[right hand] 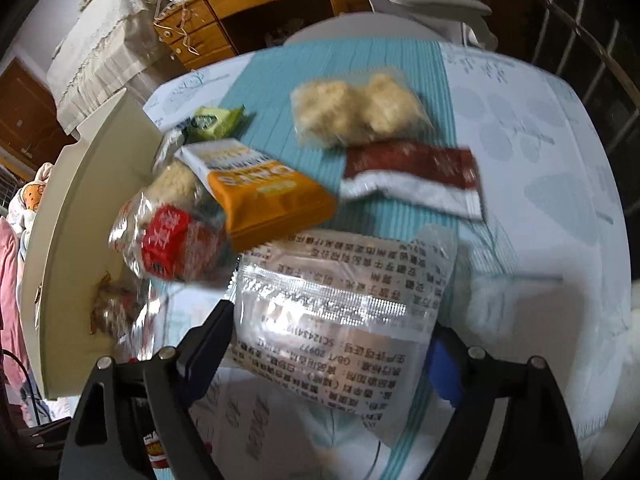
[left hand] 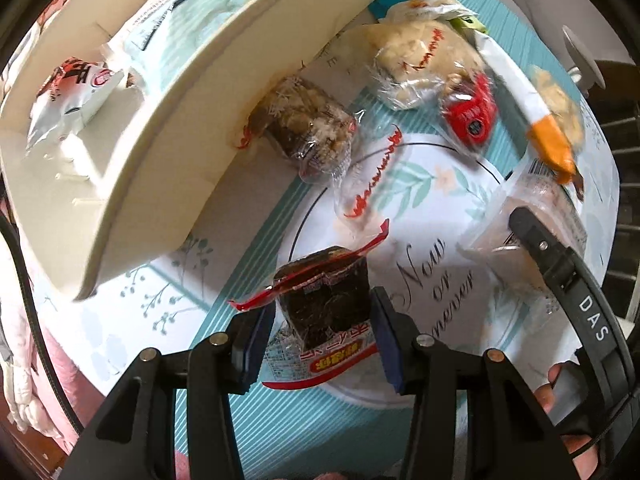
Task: Organize snacks
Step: 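Carry the brown packet over the tray with the left tool while the right carries the clear bag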
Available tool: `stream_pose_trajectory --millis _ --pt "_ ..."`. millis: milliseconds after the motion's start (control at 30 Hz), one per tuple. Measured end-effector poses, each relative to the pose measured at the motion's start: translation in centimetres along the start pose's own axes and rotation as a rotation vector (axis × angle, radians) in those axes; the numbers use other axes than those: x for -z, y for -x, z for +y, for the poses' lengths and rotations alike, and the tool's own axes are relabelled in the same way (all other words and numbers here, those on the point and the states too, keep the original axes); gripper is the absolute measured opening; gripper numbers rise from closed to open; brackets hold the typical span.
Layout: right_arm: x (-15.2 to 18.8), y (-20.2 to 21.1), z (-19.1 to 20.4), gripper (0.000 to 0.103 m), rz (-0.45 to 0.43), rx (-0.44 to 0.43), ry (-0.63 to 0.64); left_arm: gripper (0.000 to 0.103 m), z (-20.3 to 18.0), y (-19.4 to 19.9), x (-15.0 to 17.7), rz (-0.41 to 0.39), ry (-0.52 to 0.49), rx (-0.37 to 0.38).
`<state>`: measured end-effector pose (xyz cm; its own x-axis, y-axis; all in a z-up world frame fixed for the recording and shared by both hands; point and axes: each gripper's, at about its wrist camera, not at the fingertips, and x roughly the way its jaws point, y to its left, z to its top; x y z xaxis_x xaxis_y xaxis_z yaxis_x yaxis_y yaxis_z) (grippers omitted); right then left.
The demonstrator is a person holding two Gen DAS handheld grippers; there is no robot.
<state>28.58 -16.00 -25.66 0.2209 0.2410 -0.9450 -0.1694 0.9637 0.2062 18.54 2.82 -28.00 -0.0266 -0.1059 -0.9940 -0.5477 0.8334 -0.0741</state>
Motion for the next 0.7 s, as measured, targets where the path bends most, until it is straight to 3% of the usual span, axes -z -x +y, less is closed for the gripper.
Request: stream_pose_trajectory --millis 367,700 --pt "4.5 2.5 -3.5 0.086 0.193 -0.053 -0.256 0.047 2.2 4.6 2.7 -0.065 -0.035 0.038" --pt "9.6 4.9 -4.2 0.086 0.281 -0.082 -0.403 0.047 2.3 10.1 4.4 -0.213 -0.156 0.102"
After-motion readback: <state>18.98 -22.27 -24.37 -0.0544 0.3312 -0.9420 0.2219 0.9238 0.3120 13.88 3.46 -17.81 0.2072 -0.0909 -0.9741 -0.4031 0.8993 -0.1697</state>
